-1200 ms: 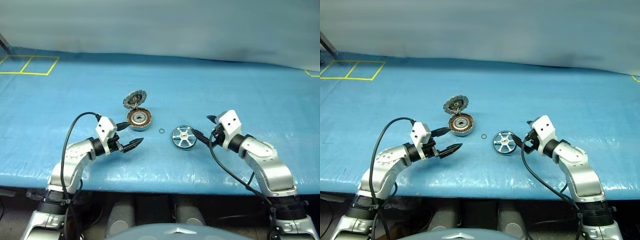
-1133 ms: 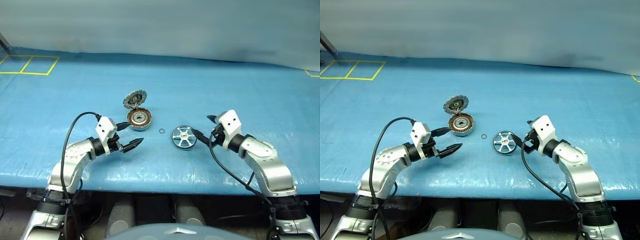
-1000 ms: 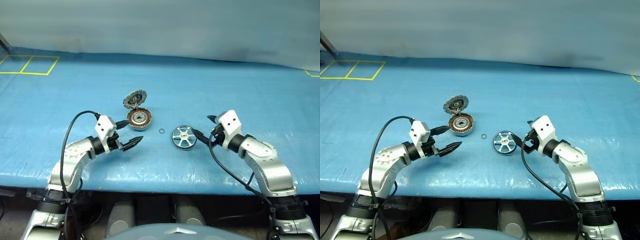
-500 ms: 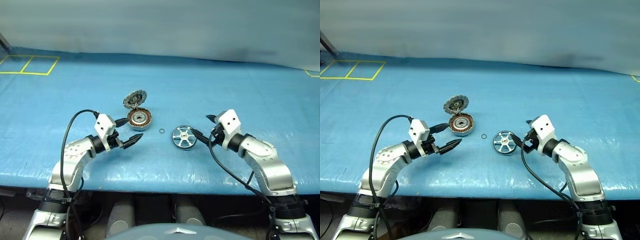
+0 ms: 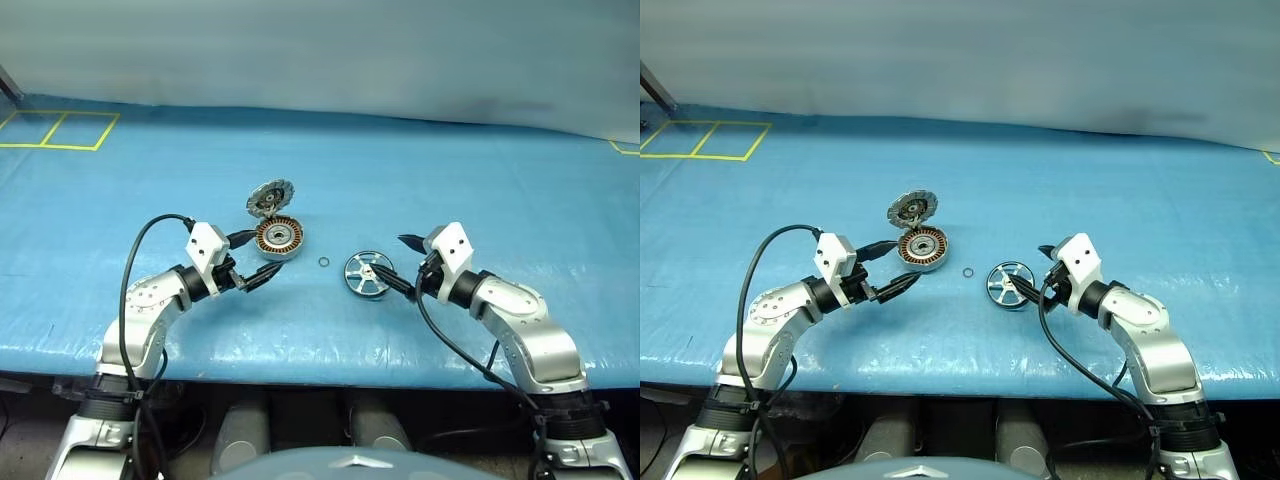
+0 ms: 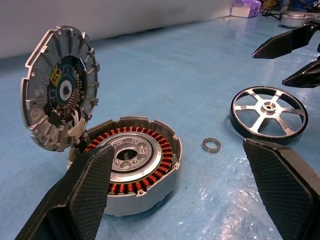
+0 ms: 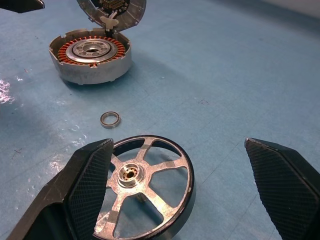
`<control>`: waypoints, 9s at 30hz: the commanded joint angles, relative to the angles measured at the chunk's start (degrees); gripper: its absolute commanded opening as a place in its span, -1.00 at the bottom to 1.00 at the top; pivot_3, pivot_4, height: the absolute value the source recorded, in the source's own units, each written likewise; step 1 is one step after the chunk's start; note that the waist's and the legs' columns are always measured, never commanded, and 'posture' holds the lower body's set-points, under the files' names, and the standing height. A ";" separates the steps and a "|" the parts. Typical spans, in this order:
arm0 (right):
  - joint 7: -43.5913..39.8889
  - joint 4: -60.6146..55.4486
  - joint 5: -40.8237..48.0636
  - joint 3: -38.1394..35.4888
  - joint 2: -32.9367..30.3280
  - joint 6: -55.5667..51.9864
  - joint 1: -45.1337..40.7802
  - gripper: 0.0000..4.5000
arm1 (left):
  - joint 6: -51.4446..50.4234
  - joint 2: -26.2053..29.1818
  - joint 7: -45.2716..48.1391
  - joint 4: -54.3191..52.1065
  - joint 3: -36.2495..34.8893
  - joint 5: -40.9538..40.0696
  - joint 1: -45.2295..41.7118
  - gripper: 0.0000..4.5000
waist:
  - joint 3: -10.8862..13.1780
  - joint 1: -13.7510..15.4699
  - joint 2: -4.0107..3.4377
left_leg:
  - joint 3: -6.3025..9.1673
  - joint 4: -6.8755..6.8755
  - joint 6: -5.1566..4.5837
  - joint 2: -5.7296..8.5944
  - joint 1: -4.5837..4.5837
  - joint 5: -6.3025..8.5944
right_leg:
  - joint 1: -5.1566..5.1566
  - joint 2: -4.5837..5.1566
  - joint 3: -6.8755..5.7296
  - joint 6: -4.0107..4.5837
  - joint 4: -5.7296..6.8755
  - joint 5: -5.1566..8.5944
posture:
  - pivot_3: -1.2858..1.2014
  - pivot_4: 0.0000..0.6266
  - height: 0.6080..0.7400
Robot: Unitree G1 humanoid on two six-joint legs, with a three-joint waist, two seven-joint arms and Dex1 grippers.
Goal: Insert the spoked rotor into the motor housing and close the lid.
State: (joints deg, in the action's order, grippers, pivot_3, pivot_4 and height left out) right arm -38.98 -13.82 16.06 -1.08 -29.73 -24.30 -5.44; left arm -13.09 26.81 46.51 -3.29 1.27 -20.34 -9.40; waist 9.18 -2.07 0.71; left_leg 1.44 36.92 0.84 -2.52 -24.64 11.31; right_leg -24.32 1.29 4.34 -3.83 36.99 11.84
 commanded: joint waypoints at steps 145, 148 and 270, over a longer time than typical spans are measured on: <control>10.75 -3.60 -1.32 -4.27 3.01 4.83 4.50 1.00 | 43.04 -4.31 35.41 61.01 35.92 50.33 -57.09 -0.10 | 0.02 0.04 0.06 | 0.11 0.39 -0.23 0.09 0.13 0.09 | 0.31 -0.18 0.29 -0.20 0.27 0.01 | 0.03 -0.52 1.00; 10.89 -3.63 -1.36 -4.29 3.01 4.72 4.54 1.00 | 44.02 -4.41 38.39 56.94 35.50 48.07 -55.33 -0.10 | 0.02 0.06 0.05 | 0.10 0.39 -0.25 0.10 0.12 0.11 | 0.32 -0.16 0.30 -0.20 0.23 0.01 | 0.03 -0.52 1.00; 11.11 15.31 -7.04 9.17 17.77 6.50 -15.30 1.00 | 1.54 2.09 11.90 -3.95 -1.10 -4.58 6.03 0.77 | 0.00 -0.40 -0.01 | -0.11 -0.03 -0.25 -0.02 0.41 0.13 | 0.37 -0.03 0.19 -0.09 -0.05 0.08 | 0.03 -0.52 1.00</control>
State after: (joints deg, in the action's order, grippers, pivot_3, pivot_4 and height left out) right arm -27.57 2.01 9.31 8.34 -12.05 -19.16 -19.57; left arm -12.90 29.17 58.72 -4.69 1.49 -23.69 -3.49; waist 9.18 -2.47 0.70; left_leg 1.34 36.89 0.58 -2.54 -24.23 11.43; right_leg -23.95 1.26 4.52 -3.92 36.93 11.92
